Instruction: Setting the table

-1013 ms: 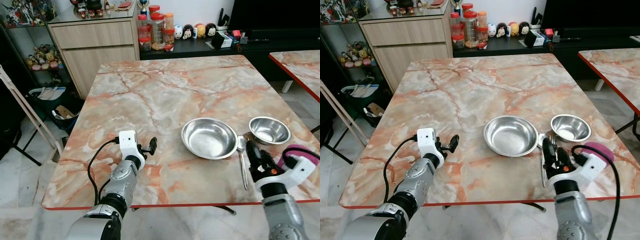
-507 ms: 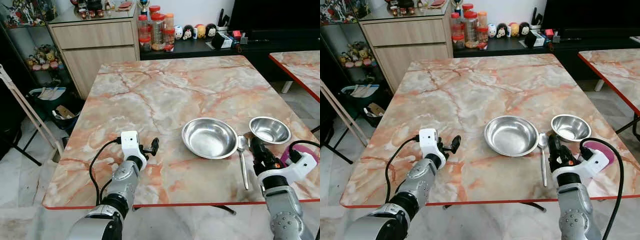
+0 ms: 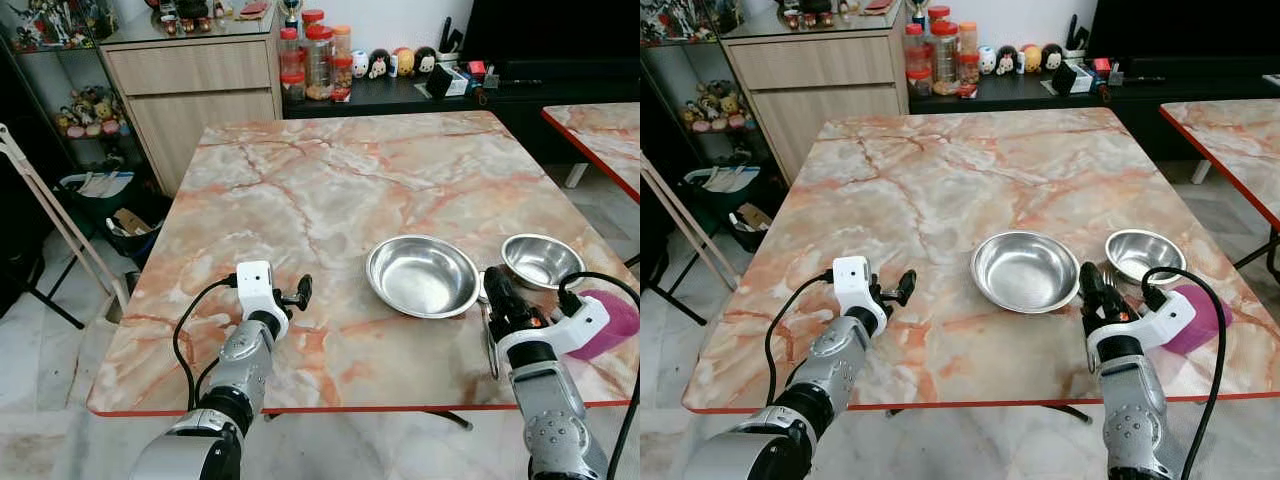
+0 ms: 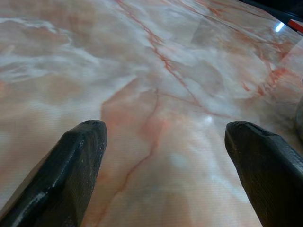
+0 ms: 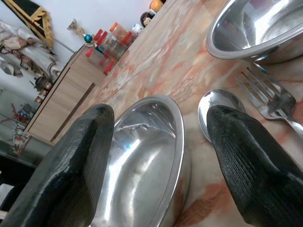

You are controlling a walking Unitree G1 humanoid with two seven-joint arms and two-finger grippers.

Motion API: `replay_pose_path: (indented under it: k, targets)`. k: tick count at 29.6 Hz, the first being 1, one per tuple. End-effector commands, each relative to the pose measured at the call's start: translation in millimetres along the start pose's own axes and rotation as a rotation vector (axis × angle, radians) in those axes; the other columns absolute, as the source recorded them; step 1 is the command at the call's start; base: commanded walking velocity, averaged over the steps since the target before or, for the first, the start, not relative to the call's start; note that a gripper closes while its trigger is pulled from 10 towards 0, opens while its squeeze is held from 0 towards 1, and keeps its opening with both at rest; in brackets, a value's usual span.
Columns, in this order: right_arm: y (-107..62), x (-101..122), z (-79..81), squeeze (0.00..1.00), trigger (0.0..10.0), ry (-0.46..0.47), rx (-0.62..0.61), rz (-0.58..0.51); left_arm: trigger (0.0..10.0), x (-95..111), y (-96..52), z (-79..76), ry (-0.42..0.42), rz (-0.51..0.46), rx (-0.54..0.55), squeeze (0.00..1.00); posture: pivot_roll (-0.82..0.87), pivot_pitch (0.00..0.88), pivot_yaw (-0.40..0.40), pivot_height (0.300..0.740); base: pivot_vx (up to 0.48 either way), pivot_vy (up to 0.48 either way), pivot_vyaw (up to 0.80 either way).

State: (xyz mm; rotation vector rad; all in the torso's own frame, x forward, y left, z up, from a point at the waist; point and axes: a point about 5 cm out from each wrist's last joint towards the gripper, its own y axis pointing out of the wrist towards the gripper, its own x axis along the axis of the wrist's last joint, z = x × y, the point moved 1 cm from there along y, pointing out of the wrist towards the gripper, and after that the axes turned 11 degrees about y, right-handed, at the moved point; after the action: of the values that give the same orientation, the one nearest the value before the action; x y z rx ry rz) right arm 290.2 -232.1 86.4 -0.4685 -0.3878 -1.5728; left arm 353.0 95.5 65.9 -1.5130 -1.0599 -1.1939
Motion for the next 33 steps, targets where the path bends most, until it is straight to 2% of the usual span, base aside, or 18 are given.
replay_pose_path:
  k: [1, 16, 33]
  targets:
    - [2.8, -1, 0.3, 0.00, 10.0, 0.010, -0.014, 0.001, 10.0, 0, -0.5, 3.6, 0.000, -0.002, 0.016, 0.00, -0.09, 0.000, 0.017, 0.740, 0.000, 0.000, 0.00]
    - [5.2, -2, -8.6, 0.00, 10.0, 0.035, -0.088, -0.021, 10.0, 0, -0.4, 5.1, 0.005, 0.001, 0.018, 0.00, -0.09, 0.000, 0.018, 0.740, 0.000, 0.000, 0.00]
    - [11.5, -4, -8.1, 0.00, 10.0, 0.033, -0.109, -0.002, 10.0, -3, -1.8, 4.5, 0.004, 0.008, 0.022, 0.00, -0.08, 0.000, 0.011, 0.740, 0.000, 0.000, 0.00]
